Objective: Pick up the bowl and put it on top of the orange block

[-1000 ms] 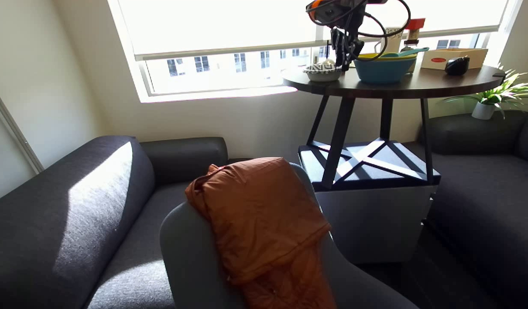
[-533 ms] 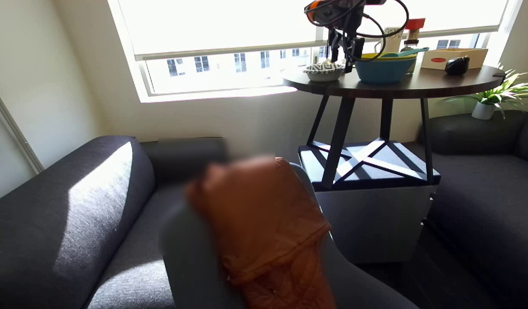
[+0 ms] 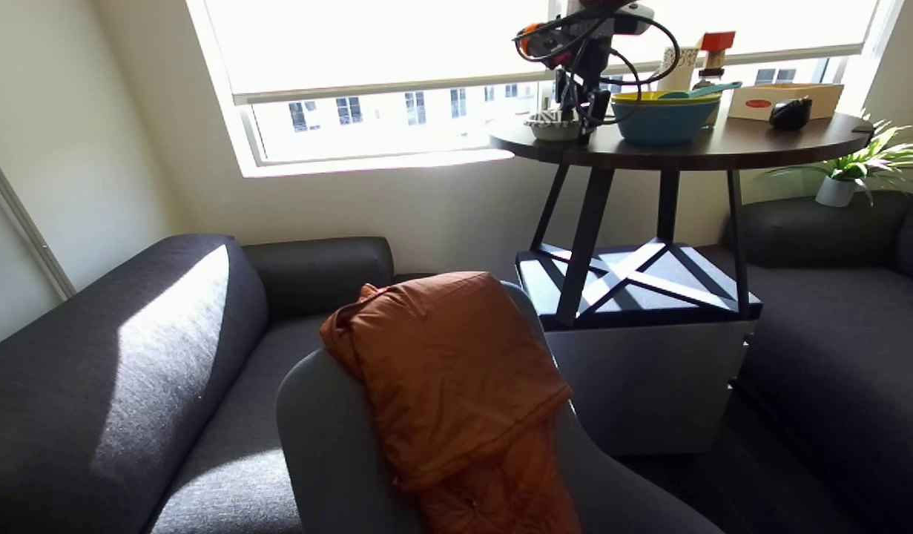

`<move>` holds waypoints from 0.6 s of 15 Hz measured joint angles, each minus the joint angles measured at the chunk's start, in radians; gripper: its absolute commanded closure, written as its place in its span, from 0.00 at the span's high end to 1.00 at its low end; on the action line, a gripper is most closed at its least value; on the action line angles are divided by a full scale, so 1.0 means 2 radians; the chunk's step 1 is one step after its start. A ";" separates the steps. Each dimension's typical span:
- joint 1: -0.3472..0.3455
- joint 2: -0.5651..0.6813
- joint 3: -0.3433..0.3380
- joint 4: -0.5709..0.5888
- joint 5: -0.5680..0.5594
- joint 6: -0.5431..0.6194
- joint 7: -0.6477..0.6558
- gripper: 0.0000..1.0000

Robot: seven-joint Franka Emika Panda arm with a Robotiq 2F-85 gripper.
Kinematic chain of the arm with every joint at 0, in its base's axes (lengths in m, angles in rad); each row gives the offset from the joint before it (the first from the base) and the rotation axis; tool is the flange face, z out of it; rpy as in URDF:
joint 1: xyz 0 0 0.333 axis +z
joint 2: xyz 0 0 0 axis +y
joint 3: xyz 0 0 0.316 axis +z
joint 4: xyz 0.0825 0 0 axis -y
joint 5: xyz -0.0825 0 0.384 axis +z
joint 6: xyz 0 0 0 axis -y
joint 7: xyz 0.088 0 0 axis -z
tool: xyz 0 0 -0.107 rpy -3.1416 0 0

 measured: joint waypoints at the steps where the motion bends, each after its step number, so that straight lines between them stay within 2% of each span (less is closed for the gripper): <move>1: 0.000 0.001 0.000 0.003 0.005 0.000 0.000 0.32; 5: 0.000 -0.001 -0.002 0.016 0.008 0.000 -0.001 0.03; 7: 0.000 -0.003 -0.003 0.018 0.008 0.000 -0.001 0.00; 9: 0.000 -0.003 -0.003 0.021 0.008 0.000 -0.002 0.03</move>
